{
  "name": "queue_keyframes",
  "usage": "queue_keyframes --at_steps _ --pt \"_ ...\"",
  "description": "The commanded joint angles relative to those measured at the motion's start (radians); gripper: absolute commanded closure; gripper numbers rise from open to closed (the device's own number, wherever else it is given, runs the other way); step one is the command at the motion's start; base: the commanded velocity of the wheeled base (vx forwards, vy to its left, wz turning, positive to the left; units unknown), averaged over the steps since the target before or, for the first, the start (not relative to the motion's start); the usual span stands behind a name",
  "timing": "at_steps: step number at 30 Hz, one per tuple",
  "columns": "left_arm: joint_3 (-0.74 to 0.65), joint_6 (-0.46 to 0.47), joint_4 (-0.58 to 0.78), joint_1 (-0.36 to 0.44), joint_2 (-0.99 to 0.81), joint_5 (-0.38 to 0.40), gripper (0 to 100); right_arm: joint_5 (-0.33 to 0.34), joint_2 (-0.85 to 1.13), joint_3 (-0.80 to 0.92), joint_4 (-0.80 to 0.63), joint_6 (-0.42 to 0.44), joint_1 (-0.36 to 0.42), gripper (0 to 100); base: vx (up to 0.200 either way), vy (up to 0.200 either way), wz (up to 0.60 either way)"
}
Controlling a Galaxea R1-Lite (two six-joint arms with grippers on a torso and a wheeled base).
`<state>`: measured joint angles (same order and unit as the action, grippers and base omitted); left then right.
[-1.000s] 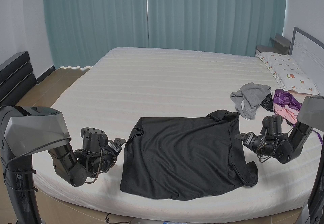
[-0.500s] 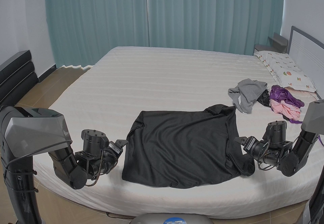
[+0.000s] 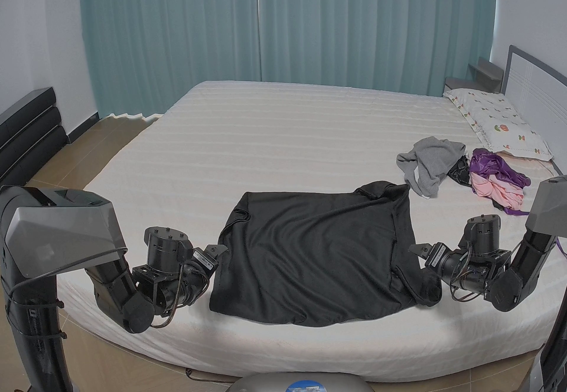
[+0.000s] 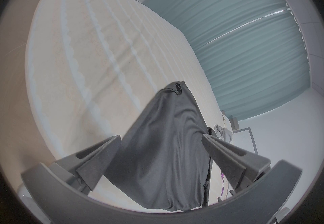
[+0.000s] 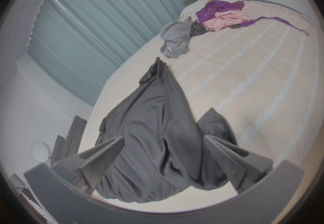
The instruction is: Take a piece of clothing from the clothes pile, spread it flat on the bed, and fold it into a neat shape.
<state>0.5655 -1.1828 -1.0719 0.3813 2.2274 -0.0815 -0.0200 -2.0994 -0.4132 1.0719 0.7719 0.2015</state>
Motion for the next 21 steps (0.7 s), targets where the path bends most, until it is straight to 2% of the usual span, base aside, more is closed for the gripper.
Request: queue_keyframes --at_steps 1,5,17,21 --pt "-0.003 0.000 0.000 0.008 -0.003 0.000 0 0.000 -0.004 0.004 0.000 0.000 0.001 0 0.000 -0.200 0.00" --pt "-0.007 0.002 0.000 0.010 -0.011 -0.003 0 0.000 -0.004 0.004 0.000 0.000 0.006 0 0.000 -0.200 0.00" --pt "-0.030 0.012 -0.022 0.016 -0.017 -0.011 0 0.000 -0.013 0.014 -0.001 0.000 0.022 0 0.000 0.000 0.00" --pt "-0.033 0.012 -0.022 0.016 -0.022 -0.009 0 0.000 -0.016 0.025 0.000 -0.002 0.038 0 -0.200 0.000 0.00"
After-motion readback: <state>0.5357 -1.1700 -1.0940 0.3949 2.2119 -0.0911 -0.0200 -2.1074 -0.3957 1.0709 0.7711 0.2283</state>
